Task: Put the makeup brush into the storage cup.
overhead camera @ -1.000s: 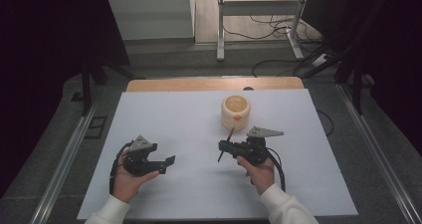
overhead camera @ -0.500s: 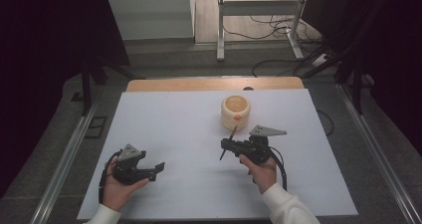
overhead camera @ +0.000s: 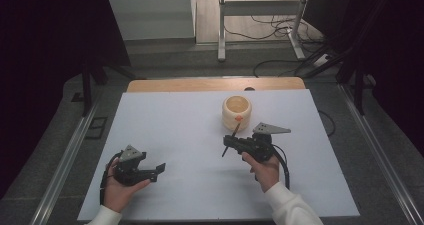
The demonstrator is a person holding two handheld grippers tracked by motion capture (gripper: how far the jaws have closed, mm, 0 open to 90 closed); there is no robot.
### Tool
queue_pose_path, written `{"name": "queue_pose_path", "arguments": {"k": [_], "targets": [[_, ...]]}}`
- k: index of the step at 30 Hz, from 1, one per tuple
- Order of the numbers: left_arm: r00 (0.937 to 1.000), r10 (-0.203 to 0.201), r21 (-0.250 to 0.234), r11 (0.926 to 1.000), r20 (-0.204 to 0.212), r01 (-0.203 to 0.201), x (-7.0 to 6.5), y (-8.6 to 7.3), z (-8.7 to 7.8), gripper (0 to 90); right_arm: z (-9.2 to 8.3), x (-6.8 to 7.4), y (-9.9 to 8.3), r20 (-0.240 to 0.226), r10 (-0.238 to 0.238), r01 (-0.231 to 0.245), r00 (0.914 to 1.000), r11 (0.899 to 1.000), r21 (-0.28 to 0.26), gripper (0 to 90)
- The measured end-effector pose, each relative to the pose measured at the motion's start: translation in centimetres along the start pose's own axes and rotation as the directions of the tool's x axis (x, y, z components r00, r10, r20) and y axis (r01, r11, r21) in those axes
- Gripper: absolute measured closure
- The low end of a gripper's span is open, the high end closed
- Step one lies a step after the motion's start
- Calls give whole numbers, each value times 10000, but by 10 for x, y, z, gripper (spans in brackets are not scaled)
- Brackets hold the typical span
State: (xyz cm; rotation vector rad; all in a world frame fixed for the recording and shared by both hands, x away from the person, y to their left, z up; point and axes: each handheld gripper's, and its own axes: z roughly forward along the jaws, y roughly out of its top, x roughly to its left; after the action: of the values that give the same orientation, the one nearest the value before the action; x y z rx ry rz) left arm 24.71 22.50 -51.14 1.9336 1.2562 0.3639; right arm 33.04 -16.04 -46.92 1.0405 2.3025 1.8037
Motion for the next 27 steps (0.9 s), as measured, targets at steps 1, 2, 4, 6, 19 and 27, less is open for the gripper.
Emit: {"name": "queue_pose_path", "arguments": {"k": [1, 2, 4, 6, 19, 27], "targets": [[10000, 0, 0, 10000, 0, 0, 0, 0, 0, 136, 0, 0, 0, 0, 0, 0, 10000, 10000, 0, 833], [10000, 26, 38, 10000, -8, -26, -1, 0, 0, 136, -2, -1, 2, 32, -23, 23, 10000, 10000, -62, 833], [10000, 33, 45, 10000, -9, -33, -1, 0, 1, 136, -3, -2, 4, 60, -18, 18, 10000, 9999, -127, 833], [10000, 24, 35, 10000, -8, -23, -2, 0, 1, 137, -4, -2, 5, 68, -24, 25, 10000, 9998, -172, 833], [9999, -52, 46, 10000, 101, 52, -2, 0, 1, 140, -15, -8, 23, 389, -121, 146, 9992, 9979, -639, 832], [9997, -110, 92, 9999, 220, 108, -2, 1, 1, 145, -16, -12, 33, 557, -146, 196, 9983, 9957, -904, 832]]}}
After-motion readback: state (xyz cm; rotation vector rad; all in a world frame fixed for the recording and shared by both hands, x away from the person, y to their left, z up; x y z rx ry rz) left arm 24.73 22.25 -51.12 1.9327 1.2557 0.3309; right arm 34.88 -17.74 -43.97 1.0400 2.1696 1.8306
